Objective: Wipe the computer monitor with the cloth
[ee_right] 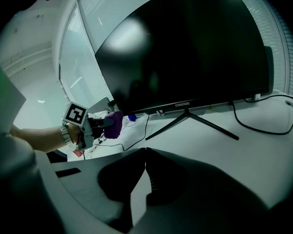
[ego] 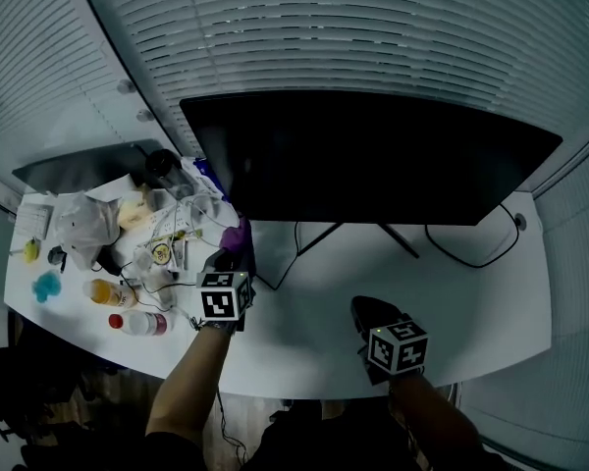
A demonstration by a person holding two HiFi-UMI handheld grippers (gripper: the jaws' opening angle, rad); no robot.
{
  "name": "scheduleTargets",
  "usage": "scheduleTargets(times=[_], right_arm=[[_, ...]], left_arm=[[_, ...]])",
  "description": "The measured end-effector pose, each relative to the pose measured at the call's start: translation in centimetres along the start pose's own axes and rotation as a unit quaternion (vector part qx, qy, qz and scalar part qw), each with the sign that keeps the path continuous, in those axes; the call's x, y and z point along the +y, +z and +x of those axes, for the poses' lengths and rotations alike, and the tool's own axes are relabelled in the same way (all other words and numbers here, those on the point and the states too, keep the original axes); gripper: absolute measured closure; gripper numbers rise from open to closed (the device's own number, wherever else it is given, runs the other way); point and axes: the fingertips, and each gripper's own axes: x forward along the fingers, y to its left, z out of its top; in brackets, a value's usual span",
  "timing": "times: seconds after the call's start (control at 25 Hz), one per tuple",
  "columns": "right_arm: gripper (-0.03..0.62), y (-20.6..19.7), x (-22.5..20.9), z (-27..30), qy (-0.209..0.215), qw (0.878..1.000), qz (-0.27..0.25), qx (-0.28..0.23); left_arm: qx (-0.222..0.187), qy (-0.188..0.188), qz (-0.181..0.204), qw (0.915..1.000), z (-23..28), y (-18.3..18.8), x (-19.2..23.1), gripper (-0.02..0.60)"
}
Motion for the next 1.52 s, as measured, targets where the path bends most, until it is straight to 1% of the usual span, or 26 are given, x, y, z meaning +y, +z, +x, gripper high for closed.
scheduleTargets(times=[0.16, 0.28, 0.48, 0.76, 0.96, 1.2, 1.52], right_arm=[[0.571, 1.1, -0.1, -0.9, 0.003, 1.0, -0.002, -0.015], [0.569, 2.3, -0.2, -1.9, 0.004, 0.999, -0.005, -0.033], [0.57, 4.0, -1.0, -4.6, 0.0, 0.998, -0.011, -0.057], [0.57, 5.7, -3.5, -8.8, -0.009, 0.996, -0.021, -0.09], [0.569, 6.0, -4.7, -11.3, -0.012, 0.995, -0.025, -0.099], [0.569, 5.9, -5.3, -13.4, -0.005, 0.994, -0.02, -0.109], [0.571, 2.6, -4.4, -13.9, 0.01, 0.996, -0.008, -0.087]], left_arm=[[-0.005, -0.009, -0.003, 0.9999, -1.6, -0.1, -2.1, 0.511], [-0.018, -0.024, -0.007, 0.9995, -3.2, 0.3, -4.4, 0.511], [-0.03, -0.055, -0.01, 0.998, -6.0, 0.9, -9.8, 0.511], [-0.04, -0.107, 0.007, 0.9935, -8.4, 1.9, -17.9, 0.511], [-0.042, -0.14, -0.002, 0.9893, -10.0, 1.7, -22.4, 0.511], [-0.035, -0.159, -0.022, 0.9865, -11.2, 0.7, -25.5, 0.511], [-0.01, -0.173, -0.046, 0.9838, -12.0, -2.3, -27.4, 0.511]])
